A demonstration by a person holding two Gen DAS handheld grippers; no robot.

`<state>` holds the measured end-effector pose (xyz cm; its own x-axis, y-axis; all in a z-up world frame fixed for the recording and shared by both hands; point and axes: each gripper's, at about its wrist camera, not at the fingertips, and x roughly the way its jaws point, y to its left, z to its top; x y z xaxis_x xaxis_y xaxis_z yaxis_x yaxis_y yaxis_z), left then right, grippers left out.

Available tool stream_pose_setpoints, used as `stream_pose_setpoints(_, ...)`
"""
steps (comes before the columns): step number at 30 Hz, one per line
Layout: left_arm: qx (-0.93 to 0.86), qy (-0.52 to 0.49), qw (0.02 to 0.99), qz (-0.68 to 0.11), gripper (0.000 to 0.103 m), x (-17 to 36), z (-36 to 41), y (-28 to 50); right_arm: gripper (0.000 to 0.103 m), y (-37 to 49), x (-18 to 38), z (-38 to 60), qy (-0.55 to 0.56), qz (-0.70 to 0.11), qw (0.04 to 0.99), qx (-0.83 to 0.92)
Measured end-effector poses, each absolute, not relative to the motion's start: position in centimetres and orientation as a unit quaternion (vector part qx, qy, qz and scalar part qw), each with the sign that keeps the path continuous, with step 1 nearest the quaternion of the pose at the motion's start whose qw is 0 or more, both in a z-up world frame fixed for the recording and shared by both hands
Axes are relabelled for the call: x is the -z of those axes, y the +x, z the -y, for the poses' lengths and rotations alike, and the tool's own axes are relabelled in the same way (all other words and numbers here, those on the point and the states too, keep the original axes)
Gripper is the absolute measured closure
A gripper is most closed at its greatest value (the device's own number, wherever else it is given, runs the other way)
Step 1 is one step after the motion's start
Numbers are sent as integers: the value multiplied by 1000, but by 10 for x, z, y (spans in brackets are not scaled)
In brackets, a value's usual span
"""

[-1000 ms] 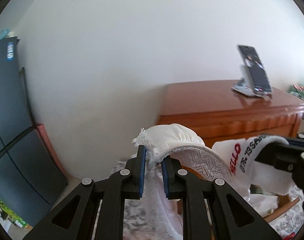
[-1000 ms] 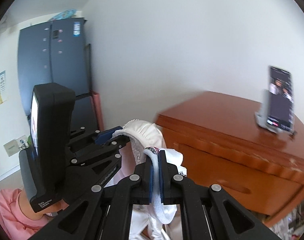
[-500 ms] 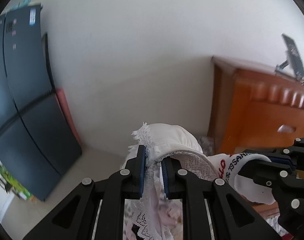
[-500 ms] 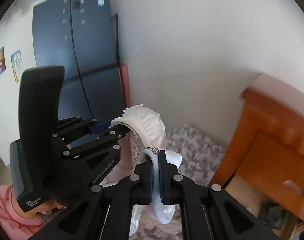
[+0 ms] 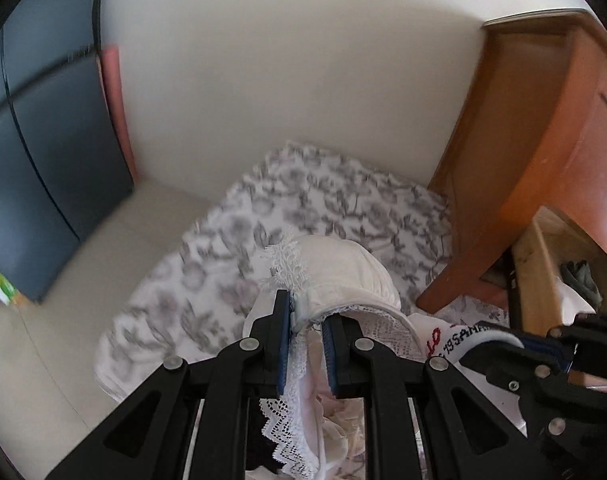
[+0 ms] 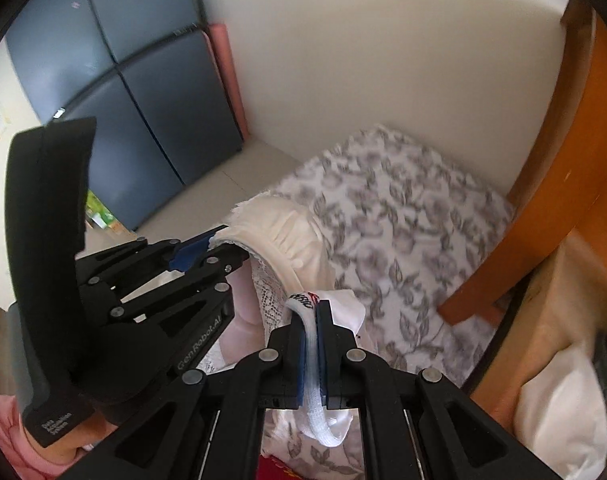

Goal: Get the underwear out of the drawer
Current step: 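Open both tools to drop the white garments onto the bed, then move both tools back over the open nightstand drawer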

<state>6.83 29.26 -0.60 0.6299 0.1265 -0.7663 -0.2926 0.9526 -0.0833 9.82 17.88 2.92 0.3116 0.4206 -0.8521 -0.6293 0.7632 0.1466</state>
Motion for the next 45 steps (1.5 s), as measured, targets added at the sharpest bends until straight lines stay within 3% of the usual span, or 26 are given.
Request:
stream_pose_setpoints(8,-126,-151,868,-456,85,52,-300,78,94,102,5,-188,-126,-521,788,-302)
stream_pose_setpoints(10,-130,-153,865,-459,75,53,-301,78,94,105,9,-188,-128,-527,786,-297)
stream_pose_setpoints(12,-126,-160,858,-471,50,54,-303,79,86,107,10,-188,-128,-529,787,-290)
stream_pose_setpoints(14,-124,-169,854,-475,48,54,-305,77,80,107,9,-188,-128,-529,788,-289)
stream_pose_setpoints(19,-139,-162,848,-484,45,49,-306,71,80,106,2,-188,-134,-521,792,-288)
stream_pose_setpoints(21,-133,-164,849,-484,34,45,-306,70,70,106,-4,-187,-137,-516,796,-286)
stream_pose_setpoints(23,-137,-160,849,-484,30,40,-307,70,59,105,-9,-185,-137,-511,800,-284)
stream_pose_setpoints(28,-166,-152,844,-487,30,27,-315,69,58,104,-23,-177,-136,-501,807,-281)
stream_pose_setpoints(32,-166,-133,856,-470,30,7,-306,63,50,104,-33,-170,-128,-495,813,-278)
stream_pose_setpoints(34,-163,-129,862,-463,30,-1,-299,60,46,101,-42,-165,-123,-489,817,-279)
stream_pose_setpoints(36,-158,-127,868,-453,27,-12,-292,58,33,98,-49,-161,-125,-482,822,-277)
stream_pose_setpoints(39,-165,-123,874,-440,17,-25,-286,55,25,94,-62,-151,-126,-471,830,-272)
stream_pose_setpoints(45,-188,-129,879,-418,10,-45,-285,43,11,84,-91,-127,-124,-439,848,-270)
